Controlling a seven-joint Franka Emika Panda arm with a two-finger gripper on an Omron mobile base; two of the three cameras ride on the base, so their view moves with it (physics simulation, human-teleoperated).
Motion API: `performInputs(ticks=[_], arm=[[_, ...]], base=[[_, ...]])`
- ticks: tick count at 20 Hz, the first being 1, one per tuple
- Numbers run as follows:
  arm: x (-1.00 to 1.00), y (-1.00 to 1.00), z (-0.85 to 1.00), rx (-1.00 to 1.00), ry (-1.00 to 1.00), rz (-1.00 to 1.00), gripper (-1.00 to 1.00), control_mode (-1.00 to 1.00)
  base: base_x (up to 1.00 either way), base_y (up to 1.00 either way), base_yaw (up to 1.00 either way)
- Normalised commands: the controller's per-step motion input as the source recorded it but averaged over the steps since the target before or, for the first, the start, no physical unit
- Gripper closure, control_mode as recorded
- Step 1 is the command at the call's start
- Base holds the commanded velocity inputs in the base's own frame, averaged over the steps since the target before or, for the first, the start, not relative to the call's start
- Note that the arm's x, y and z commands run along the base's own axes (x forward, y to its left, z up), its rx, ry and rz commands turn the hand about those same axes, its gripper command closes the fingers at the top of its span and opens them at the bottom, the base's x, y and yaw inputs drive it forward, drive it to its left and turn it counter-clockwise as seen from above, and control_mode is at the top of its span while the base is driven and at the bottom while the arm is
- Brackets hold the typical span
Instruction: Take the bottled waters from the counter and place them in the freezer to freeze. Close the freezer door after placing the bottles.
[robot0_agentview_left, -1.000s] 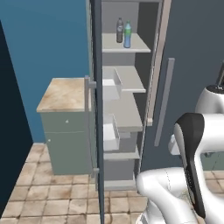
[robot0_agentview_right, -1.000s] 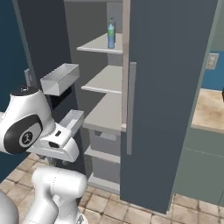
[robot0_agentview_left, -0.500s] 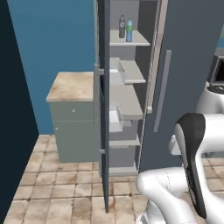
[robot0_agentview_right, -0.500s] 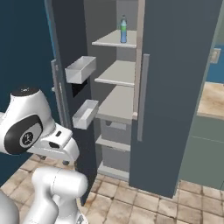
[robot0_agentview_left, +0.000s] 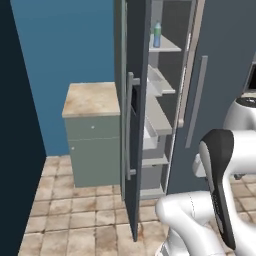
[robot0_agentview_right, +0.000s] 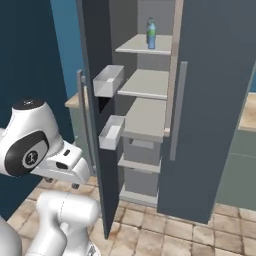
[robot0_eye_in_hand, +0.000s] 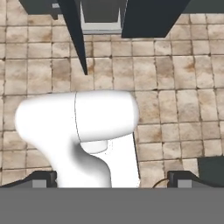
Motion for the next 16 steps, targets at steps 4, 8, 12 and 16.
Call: performInputs(ticks=[4, 8, 12, 16], arm=[[0.0, 0.0, 0.0, 0.0, 0.0, 0.0, -1.0, 1.0], [0.0, 0.0, 0.0, 0.0, 0.0, 0.0, -1.0, 1.0], [0.0, 0.0, 0.0, 0.0, 0.0, 0.0, -1.0, 1.0], [0.0, 0.0, 0.0, 0.0, 0.0, 0.0, -1.0, 1.0]], base=[[0.0, 0.43, -0.2], [0.02, 0.41, -0.21], [0.13, 0.4, -0.19], [0.31, 0.39, -0.14]])
